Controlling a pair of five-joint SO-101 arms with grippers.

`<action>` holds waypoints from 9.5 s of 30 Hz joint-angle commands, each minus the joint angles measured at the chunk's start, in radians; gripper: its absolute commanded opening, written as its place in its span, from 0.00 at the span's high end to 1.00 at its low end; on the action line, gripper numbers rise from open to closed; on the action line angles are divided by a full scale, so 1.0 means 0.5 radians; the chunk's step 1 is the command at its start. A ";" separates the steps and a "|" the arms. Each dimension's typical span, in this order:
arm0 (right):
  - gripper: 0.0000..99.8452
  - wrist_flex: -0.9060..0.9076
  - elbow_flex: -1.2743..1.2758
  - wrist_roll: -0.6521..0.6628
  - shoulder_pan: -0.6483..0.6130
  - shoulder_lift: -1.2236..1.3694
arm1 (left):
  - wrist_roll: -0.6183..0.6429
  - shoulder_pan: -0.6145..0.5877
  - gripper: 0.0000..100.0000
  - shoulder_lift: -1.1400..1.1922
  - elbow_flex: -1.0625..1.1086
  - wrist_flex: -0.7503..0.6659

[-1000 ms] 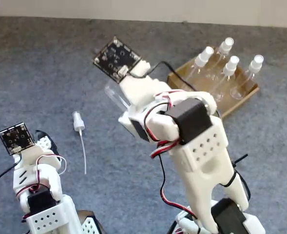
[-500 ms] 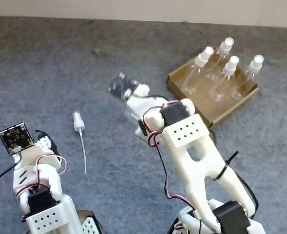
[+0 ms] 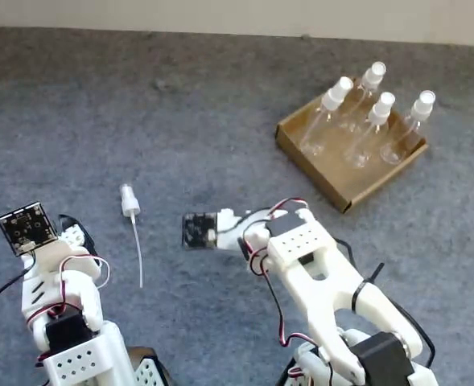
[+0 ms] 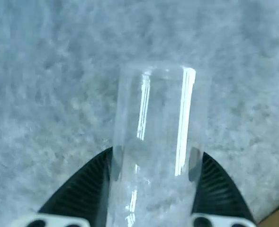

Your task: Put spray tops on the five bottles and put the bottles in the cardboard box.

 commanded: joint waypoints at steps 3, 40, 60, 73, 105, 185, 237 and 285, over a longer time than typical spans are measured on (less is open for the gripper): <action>0.83 -0.133 0.063 0.285 0.124 -0.078 | -0.021 0.038 0.99 -0.011 0.038 0.006; 0.70 -0.124 0.057 -1.390 0.133 -1.023 | -0.021 0.038 0.99 -0.011 0.038 0.006; 0.70 0.253 0.618 -2.265 0.183 -2.036 | -0.021 0.038 0.99 -0.008 0.038 0.006; 0.69 0.953 -0.440 -3.443 0.189 -0.885 | -0.021 0.038 0.99 -0.011 0.038 0.046; 0.69 0.523 -1.036 -4.465 0.176 0.888 | -0.021 0.038 0.99 -0.011 0.038 0.046; 0.76 0.674 -0.941 -1.488 0.158 0.741 | -0.021 0.072 0.99 -0.008 0.038 0.046; 0.93 1.238 -1.297 -1.498 -0.207 -0.250 | -0.021 0.072 0.99 -0.008 0.038 0.046; 0.93 -0.342 1.066 -1.979 0.097 -2.972 | -0.494 0.284 0.99 -0.014 0.011 0.325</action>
